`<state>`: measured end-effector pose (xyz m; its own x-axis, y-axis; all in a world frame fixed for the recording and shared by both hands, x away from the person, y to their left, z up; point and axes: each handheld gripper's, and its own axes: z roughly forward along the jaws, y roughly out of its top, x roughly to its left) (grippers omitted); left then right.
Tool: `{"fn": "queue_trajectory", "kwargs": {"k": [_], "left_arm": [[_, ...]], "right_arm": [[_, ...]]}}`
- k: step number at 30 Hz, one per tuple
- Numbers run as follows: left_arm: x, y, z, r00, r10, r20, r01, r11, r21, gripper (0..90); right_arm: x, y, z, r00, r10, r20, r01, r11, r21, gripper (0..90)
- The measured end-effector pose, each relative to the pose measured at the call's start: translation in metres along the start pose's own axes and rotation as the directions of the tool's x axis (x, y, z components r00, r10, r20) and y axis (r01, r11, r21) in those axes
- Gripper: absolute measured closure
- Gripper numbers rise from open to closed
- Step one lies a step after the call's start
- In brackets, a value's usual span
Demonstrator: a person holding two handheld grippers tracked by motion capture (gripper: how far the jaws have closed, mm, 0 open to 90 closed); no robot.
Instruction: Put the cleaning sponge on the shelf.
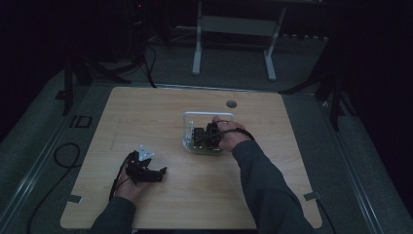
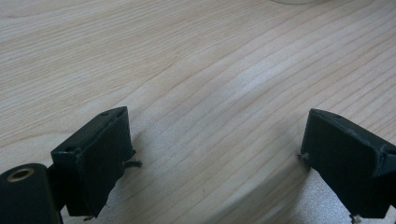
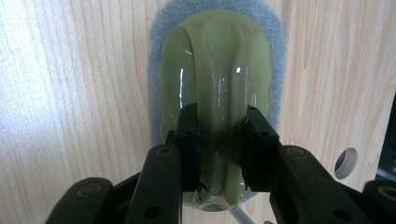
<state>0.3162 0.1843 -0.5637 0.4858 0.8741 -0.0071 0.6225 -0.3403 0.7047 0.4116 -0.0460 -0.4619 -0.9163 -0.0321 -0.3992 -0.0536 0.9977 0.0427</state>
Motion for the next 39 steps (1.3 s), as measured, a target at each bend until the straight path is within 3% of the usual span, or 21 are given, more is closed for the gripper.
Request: {"fn": "queue_trajectory", "kwargs": {"k": [14,31,39], "left_arm": [[0.0,0.0,0.0,1.0,0.0,0.001,0.0,1.0,0.0,8.7],[0.0,0.0,0.0,1.0,-0.001,0.0,0.001,1.0,-0.001,8.8],[0.0,0.0,0.0,1.0,0.001,-0.001,-0.001,1.0,0.001,8.8]], "right_arm": [[-0.002,0.005,0.006,0.9997,-0.023,0.009,0.023,1.0,0.009,71.5],[-0.004,0.005,0.011,0.9995,-0.002,0.032,0.002,1.0,0.009,71.4],[-0.003,0.006,0.014,0.9972,-0.003,0.075,0.001,1.0,0.023,71.3]]}}
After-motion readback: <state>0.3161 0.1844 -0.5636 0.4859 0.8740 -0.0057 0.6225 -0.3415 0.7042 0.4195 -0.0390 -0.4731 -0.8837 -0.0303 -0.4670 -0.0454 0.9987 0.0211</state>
